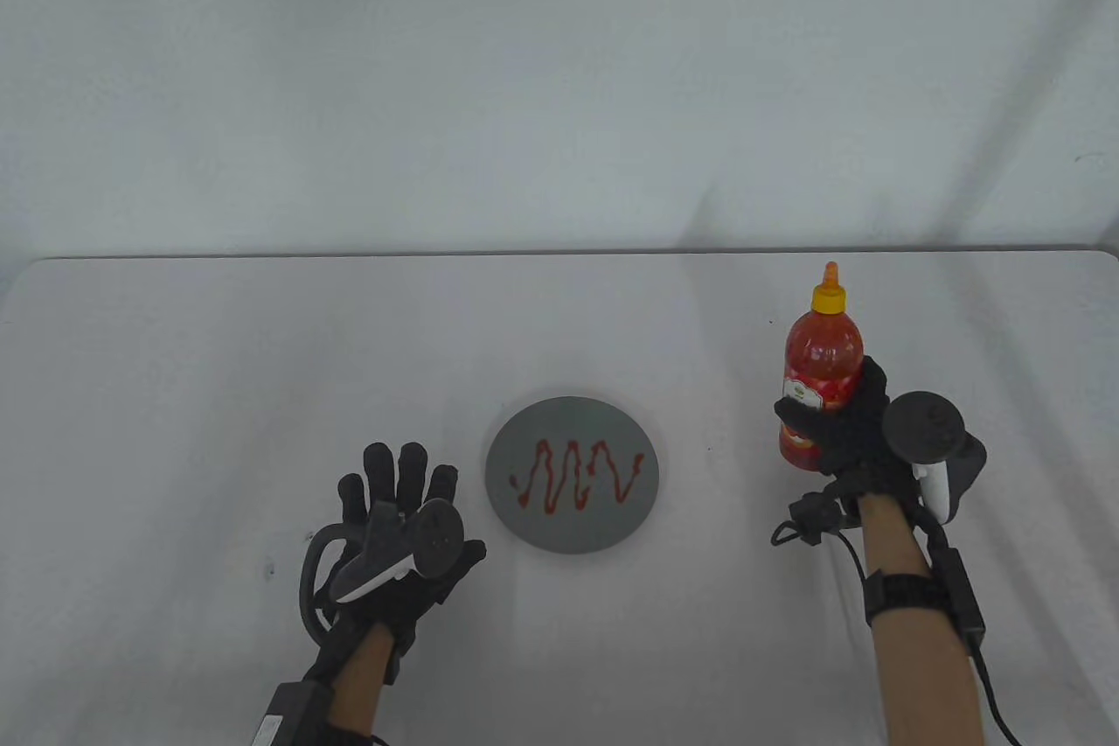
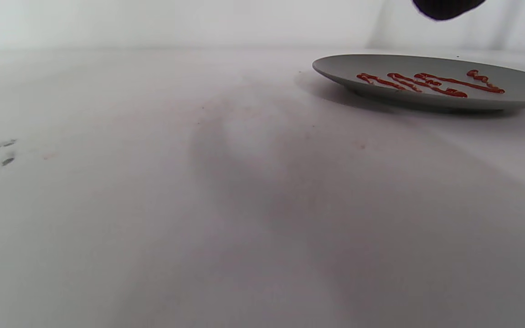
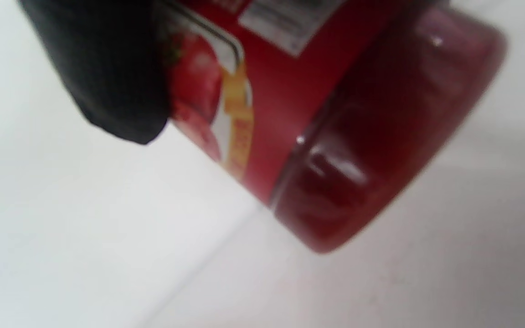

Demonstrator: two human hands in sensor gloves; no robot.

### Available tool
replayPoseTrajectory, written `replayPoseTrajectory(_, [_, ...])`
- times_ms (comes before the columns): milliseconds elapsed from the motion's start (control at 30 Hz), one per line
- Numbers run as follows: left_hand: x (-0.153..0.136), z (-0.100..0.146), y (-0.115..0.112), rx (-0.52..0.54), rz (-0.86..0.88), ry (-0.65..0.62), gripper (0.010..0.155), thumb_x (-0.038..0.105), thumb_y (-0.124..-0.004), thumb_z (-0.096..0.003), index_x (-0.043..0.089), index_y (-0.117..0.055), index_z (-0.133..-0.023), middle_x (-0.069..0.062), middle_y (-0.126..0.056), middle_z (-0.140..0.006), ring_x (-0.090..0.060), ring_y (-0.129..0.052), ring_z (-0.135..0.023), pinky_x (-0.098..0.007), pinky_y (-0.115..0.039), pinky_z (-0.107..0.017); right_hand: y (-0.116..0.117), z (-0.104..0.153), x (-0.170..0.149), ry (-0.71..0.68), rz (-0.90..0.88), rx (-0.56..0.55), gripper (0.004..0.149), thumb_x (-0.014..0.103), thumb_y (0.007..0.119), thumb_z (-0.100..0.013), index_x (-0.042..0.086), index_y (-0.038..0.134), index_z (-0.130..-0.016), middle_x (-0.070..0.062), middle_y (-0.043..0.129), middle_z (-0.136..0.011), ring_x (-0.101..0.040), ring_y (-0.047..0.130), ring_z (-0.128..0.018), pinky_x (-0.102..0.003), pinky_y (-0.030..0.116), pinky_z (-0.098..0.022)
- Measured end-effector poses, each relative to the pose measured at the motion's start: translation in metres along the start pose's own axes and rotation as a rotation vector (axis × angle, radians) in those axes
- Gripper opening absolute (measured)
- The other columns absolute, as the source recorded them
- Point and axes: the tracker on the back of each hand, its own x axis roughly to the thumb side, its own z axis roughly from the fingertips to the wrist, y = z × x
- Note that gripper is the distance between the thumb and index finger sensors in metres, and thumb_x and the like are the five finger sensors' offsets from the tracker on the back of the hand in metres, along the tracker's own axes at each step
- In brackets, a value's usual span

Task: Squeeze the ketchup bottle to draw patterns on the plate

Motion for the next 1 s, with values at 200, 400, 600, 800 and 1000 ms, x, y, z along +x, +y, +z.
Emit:
replayPoseTrajectory(200, [-0.002,-0.003,0.001,-0.003,0.029,0.009,0.088,0.07,-0.051,-0.0538,0.021,-0.015,-0.118,-0.023,0.003,-0.119,-0.056,0.015,-0.099,-0.074,-0.008,-0.068,0.026,-0.018,-0.016,0.016,0.018,0.012,0.101,0.051,0.104,-0.042,0.01,0.04,-0.109,-0.025,0.063,-0.11,-0.048,0.076,-0.096,-0.063,0.071,-0.066])
replayPoseTrajectory(400, [-0.005,-0.003,0.002,0.009,0.064,0.015,0.088,0.07,-0.051,-0.054,0.021,-0.016,-0.118,-0.024,0.003,-0.119,-0.056,0.014,-0.1,-0.074,-0.009,-0.068,0.024,-0.022,-0.019,0.004,0.077,0.117,0.104,0.054,0.102,-0.041,0.012,0.036,-0.11,-0.02,0.062,-0.113,-0.045,0.072,-0.099,-0.069,0.064,-0.066])
replayPoseTrajectory(600, [-0.006,-0.003,0.002,0.012,0.073,0.018,0.088,0.07,-0.052,-0.0541,0.02,-0.017,-0.118,-0.024,0.002,-0.119,-0.057,0.012,-0.101,-0.074,-0.009,-0.068,0.016,-0.014,-0.022,0.008,0.195,0.156,0.104,0.059,0.099,-0.042,0.012,0.038,-0.112,-0.02,0.064,-0.113,-0.046,0.068,-0.101,-0.072,0.061,-0.066])
replayPoseTrajectory(800, [-0.009,0.0,0.003,0.035,0.089,0.028,0.087,0.068,-0.053,-0.0544,0.019,-0.02,-0.118,-0.025,-0.001,-0.12,-0.057,0.008,-0.103,-0.074,-0.011,-0.069,0.01,0.013,0.001,0.085,0.356,0.287,0.11,0.058,0.087,-0.053,-0.007,0.023,-0.113,-0.043,0.038,-0.115,-0.065,0.042,-0.101,-0.077,0.05,-0.067])
replayPoseTrajectory(1000, [-0.012,-0.001,0.0,0.037,0.086,0.057,0.086,0.066,-0.055,-0.0551,0.017,-0.022,-0.118,-0.025,-0.006,-0.121,-0.058,0.004,-0.105,-0.074,-0.013,-0.069,-0.014,0.08,0.041,-0.14,0.511,0.296,0.092,0.056,0.081,-0.058,0.0,0.037,-0.115,-0.04,0.042,-0.116,-0.063,0.044,-0.102,-0.076,0.049,-0.067])
